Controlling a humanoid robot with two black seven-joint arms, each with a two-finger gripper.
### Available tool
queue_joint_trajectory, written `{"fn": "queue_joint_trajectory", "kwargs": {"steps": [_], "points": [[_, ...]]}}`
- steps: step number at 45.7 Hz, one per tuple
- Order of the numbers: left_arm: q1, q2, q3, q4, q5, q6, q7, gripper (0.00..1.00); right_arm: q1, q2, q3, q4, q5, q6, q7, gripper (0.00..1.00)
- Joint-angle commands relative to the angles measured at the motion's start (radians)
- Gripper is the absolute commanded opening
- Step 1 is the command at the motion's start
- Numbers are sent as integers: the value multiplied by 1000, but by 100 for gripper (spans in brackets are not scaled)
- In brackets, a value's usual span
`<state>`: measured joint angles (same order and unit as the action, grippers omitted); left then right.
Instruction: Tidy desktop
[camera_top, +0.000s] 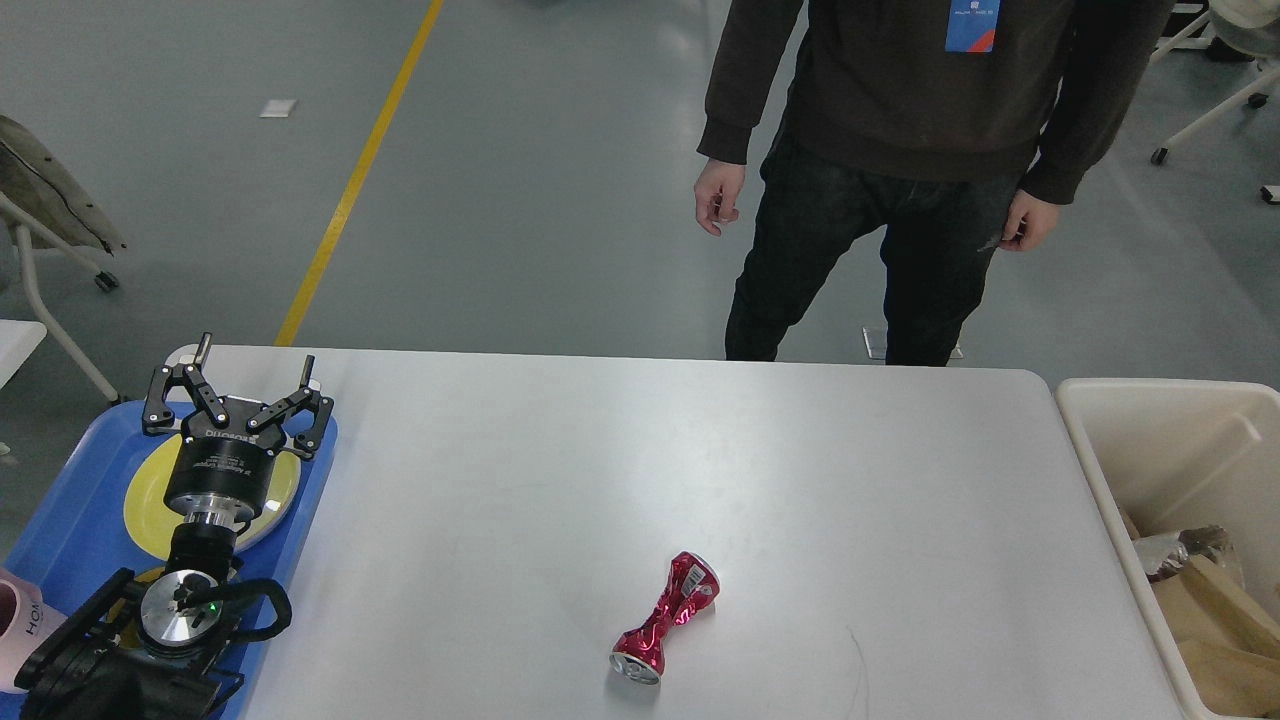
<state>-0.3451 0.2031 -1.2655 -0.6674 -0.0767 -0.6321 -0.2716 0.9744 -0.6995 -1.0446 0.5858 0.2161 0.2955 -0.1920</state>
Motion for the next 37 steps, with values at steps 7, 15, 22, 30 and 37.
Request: {"fn": "queue_joint_trajectory", "kwargs": {"steps": [7, 15, 22, 30, 37], "points": [[0, -1, 0, 0, 0, 0, 0, 96, -373, 255, 152, -425, 19, -108, -9, 0], [0, 1, 0, 0, 0, 0, 0, 96, -450, 308, 238, -551, 16, -121, -9, 0], [0, 1, 0, 0, 0, 0, 0, 96, -456, 310, 238, -554, 16, -139, -9, 0], [0, 1, 0, 0, 0, 0, 0, 96, -456, 319, 247, -554, 17, -208, -7, 28], [0, 1, 0, 0, 0, 0, 0, 96, -457, 334, 245, -551, 16, -276, -4, 100]]}}
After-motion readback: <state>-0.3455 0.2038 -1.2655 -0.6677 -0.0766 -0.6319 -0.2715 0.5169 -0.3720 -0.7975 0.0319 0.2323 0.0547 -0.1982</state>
